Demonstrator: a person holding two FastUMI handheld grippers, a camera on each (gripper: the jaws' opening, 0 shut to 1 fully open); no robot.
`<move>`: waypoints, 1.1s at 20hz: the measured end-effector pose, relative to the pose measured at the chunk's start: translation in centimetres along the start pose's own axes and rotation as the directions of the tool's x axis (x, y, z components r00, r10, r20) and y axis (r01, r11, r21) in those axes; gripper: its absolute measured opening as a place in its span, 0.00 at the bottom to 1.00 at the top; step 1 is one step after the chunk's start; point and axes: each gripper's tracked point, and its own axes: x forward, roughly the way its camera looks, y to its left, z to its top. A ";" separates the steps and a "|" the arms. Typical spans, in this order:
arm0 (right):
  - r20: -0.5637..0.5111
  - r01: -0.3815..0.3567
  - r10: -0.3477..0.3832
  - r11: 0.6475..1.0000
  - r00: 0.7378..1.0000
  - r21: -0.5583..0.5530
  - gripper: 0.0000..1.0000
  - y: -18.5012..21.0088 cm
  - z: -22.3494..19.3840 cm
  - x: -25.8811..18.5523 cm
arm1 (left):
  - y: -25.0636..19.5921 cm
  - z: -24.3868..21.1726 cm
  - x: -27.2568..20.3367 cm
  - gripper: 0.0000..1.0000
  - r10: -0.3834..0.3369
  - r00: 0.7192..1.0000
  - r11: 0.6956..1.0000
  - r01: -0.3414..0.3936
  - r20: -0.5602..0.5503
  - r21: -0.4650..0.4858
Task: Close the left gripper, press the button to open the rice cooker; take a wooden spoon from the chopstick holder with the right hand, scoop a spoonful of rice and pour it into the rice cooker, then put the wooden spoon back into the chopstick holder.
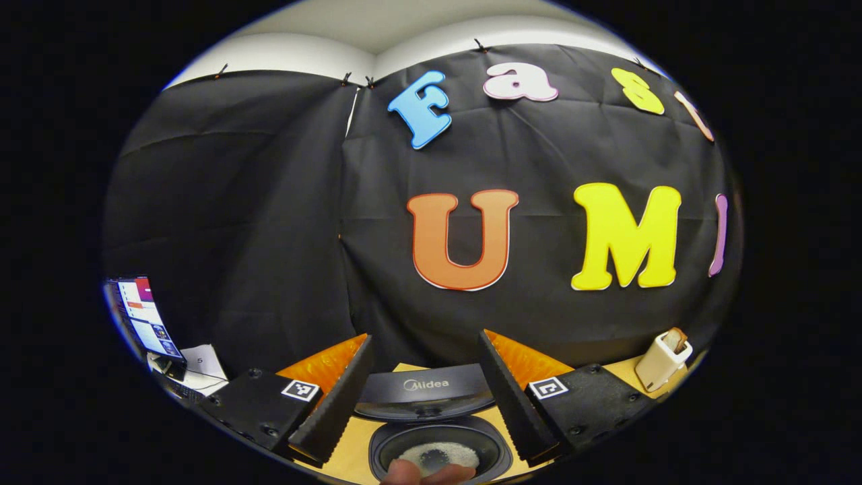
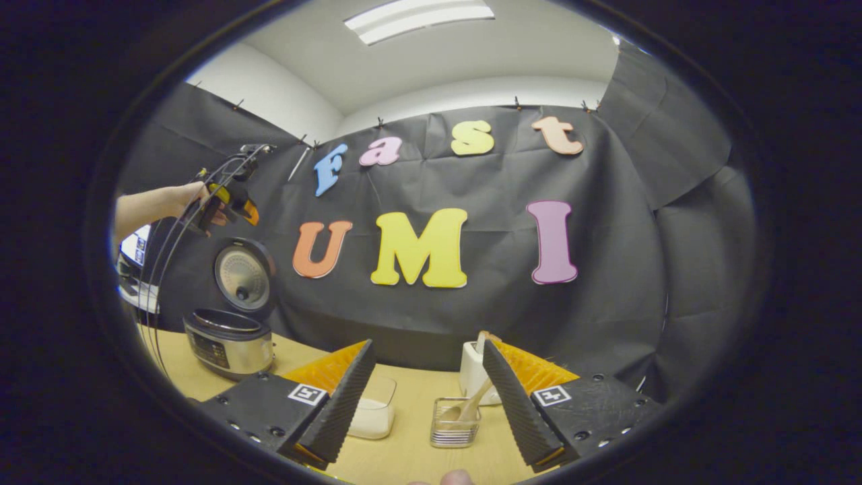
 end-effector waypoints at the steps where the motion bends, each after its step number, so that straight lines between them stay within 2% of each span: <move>1: -0.006 0.000 0.000 1.000 1.000 0.003 0.95 0.0 -0.3 0.0 | 0.3 -0.6 0.5 0.96 0.013 1.000 1.000 -0.013 -0.023 0.005; 3: -0.018 0.009 -0.009 1.000 1.000 0.002 0.95 -0.4 -0.6 0.2 | 0.6 -1.3 1.5 0.97 0.031 0.998 1.000 -0.031 -0.046 0.006; 10: -0.022 0.002 -0.002 1.000 1.000 0.018 0.95 0.3 -1.1 0.4 | -0.3 -2.6 1.0 0.88 -0.009 0.995 0.999 0.004 -0.095 -0.049; 11: -0.024 -0.003 0.004 1.000 1.000 0.018 0.95 0.5 -1.3 0.5 | -0.3 -2.8 0.5 0.86 -0.011 0.995 0.998 0.005 -0.102 -0.056; 17: -0.013 -0.026 0.027 0.999 1.000 0.029 0.95 1.9 -1.1 -0.3 | -1.1 -5.0 -3.1 0.85 -0.017 0.996 0.998 0.011 -0.091 -0.066; 22: -0.004 -0.058 0.058 0.998 0.998 0.036 0.95 3.6 -1.0 -1.1 | -2.1 -8.6 -6.7 0.85 -0.040 0.995 0.997 0.033 -0.094 -0.076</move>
